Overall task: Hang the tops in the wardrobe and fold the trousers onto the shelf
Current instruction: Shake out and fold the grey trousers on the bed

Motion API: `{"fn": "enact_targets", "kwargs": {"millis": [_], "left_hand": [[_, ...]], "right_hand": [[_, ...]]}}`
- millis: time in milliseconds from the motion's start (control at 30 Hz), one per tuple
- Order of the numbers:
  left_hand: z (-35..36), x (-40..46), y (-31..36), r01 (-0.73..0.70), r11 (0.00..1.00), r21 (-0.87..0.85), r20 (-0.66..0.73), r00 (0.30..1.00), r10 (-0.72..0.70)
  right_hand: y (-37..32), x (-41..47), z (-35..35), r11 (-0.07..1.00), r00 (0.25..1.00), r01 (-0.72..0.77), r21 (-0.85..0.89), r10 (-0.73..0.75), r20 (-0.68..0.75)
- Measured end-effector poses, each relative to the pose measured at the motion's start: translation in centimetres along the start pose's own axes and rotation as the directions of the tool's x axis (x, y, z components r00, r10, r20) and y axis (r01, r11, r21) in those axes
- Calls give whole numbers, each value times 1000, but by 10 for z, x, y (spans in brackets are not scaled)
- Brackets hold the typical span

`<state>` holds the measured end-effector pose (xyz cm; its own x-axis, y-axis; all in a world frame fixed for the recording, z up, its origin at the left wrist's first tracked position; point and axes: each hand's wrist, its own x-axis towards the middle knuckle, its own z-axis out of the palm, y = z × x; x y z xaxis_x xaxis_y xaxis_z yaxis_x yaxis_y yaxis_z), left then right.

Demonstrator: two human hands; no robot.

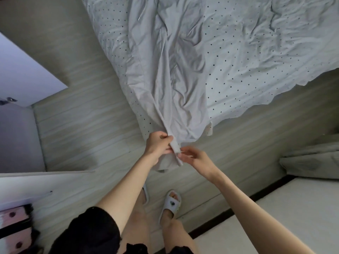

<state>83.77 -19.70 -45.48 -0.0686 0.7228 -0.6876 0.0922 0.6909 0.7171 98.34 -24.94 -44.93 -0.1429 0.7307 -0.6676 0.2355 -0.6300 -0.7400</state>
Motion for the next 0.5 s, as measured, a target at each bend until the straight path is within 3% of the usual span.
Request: {"fn": "enact_targets", "kwargs": {"millis": [100, 233, 333, 500], "left_hand": [[27, 13, 6, -57, 985, 163, 44, 998, 51], [50, 27, 9, -188, 880, 436, 141, 980, 139], [51, 39, 10, -181, 858, 480, 207, 974, 90], [25, 73, 20, -82, 883, 463, 84, 995, 49]], "right_hand": [[13, 0, -12, 994, 999, 9, -113, -15, -51], [25, 17, -25, 946, 929, -47, -320, -77, -363], [36, 31, -46, 953, 890, -137, -272, -2, -457], [47, 54, -74, 956, 824, -290, -50, 223, -520]]}}
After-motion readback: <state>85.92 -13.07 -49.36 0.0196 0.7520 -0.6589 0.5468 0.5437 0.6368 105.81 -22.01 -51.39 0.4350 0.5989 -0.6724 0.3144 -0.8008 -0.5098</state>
